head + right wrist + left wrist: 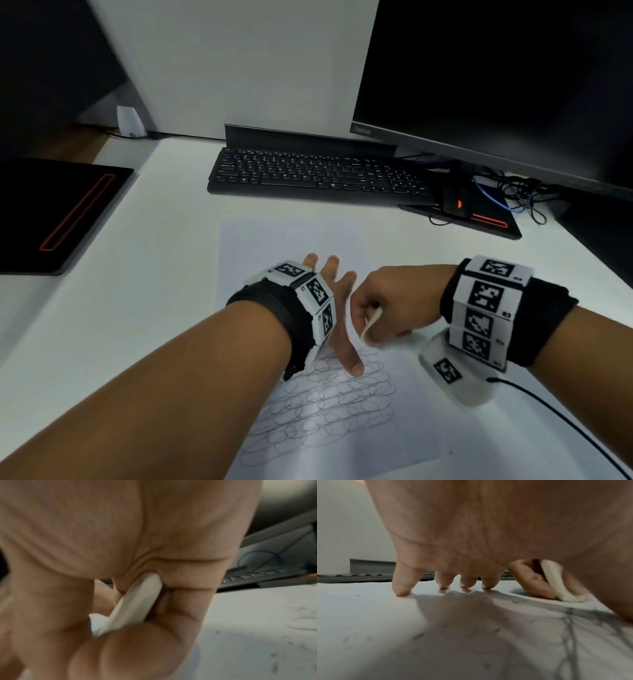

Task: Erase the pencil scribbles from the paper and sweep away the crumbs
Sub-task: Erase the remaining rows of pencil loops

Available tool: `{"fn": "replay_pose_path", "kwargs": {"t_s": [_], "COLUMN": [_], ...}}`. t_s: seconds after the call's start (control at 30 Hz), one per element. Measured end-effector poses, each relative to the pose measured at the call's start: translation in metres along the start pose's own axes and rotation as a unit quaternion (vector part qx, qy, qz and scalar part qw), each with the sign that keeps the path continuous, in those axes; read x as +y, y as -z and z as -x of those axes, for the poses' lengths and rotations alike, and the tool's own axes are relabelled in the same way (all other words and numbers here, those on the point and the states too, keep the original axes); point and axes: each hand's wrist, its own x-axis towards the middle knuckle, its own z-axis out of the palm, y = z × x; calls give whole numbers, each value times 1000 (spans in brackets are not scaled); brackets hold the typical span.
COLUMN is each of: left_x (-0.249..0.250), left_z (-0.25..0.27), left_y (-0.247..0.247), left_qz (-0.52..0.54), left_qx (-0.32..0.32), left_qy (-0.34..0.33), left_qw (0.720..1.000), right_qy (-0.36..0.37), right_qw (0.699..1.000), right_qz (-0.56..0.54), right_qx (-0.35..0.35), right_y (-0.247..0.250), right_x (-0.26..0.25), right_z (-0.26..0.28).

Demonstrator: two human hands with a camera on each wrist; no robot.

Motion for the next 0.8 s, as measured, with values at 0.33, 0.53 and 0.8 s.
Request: {"fn": "replay_pose_path", "kwargs": {"t_s": [0.33, 0.53, 0.8], "left_x": [2, 1, 2], "left_z": [3, 4, 5], "left_y": [2, 1, 1], "left_qz": [-7, -7, -7], "left_qx": [-10, -11, -8], "left_qy": [4, 5, 1], "left_qw": [1000, 1000, 1000], "right_qy": [1, -1, 1], "right_qw": [1000, 1000, 1000], "right_qz": [8, -7, -6], "right_qx": [12, -7, 6], "right_y": [3, 2, 1], "right_x": [4, 4, 8], "right_z": [2, 4, 5]}}
